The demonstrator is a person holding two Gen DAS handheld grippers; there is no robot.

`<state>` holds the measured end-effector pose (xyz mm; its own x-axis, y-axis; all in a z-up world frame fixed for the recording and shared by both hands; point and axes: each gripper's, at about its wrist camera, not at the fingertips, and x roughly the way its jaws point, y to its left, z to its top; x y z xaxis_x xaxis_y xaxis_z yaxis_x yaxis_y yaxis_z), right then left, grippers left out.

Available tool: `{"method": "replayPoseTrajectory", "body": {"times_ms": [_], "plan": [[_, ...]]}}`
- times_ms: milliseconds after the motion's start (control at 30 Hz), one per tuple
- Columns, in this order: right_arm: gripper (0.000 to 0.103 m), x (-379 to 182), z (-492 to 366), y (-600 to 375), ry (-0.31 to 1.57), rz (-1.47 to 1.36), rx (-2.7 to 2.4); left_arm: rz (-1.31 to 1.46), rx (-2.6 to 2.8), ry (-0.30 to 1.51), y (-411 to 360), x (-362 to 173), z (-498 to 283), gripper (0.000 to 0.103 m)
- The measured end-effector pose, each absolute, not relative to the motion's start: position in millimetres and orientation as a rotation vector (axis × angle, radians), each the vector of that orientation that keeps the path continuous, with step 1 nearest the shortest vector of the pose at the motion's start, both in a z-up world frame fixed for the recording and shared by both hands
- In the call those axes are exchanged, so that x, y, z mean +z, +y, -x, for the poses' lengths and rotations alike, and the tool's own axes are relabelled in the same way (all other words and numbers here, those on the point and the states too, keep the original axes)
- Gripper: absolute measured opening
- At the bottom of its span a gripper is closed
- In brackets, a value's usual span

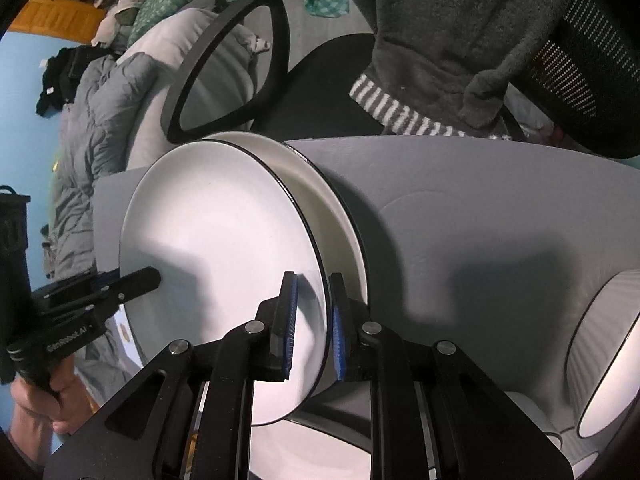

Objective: Organize plates and bowls

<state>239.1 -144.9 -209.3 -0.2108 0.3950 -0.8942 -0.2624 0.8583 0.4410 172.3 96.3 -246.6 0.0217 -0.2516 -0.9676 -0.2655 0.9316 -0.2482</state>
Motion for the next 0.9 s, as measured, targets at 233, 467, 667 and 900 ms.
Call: {"method": "replayPoseTrajectory", "body": {"times_ms": [233, 467, 667, 900], "plan": [[0.017, -209.2, -244.4, -142.6, 1.703, -0.089, 0.585, 0.391, 0.005, 1.57, 93.7, -247.3, -174.5, 0.018], [0.024, -204.9, -252.3, -142.0, 1.752, -0.059, 0.546, 0.349, 0.015, 1.552, 86.3, -243.5, -176.1, 0.023], [0.032, -199.3, -249.2, -134.5, 1.774, 0.015, 0.542, 0.352, 0.023, 1.538, 85.3, -241.0, -171.8, 0.03], [0.034, -193.2, -246.3, -134.0, 1.775, 0.025, 0.5, 0.36, 0.044, 1.507, 86.3, -233.3, -163.0, 0.041]]}}
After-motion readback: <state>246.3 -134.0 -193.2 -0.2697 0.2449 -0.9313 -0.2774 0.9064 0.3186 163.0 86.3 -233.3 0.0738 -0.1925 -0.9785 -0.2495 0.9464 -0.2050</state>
